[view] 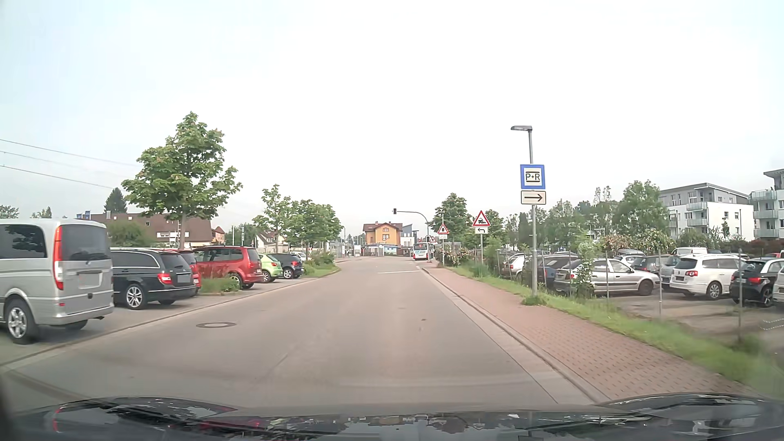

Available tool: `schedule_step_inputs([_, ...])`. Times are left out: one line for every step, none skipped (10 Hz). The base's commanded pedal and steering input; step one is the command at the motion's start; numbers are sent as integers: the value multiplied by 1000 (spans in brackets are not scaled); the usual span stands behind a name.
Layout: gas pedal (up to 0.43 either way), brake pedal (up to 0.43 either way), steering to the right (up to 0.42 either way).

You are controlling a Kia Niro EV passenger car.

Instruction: Follow the waypoints while adhering to traffic rules and regulations

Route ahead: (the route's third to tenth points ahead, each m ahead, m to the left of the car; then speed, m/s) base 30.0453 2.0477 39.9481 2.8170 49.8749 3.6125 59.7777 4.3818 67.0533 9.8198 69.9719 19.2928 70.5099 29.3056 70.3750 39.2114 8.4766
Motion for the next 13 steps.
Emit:
schedule_step_inputs([98, 0, 1])
schedule_step_inputs([87, 0, 0])
schedule_step_inputs([87, 0, -1])
schedule_step_inputs([79, 0, -2])
schedule_step_inputs([79, 0, -2])
schedule_step_inputs([79, 0, -2])
schedule_step_inputs([79, 0, -2])
schedule_step_inputs([79, 0, -2])
schedule_step_inputs([79, 0, -2])
schedule_step_inputs([79, 0, -2])
schedule_step_inputs([67, 0, -2])
schedule_step_inputs([67, 0, -2])
schedule_step_inputs([59, 0, -2])
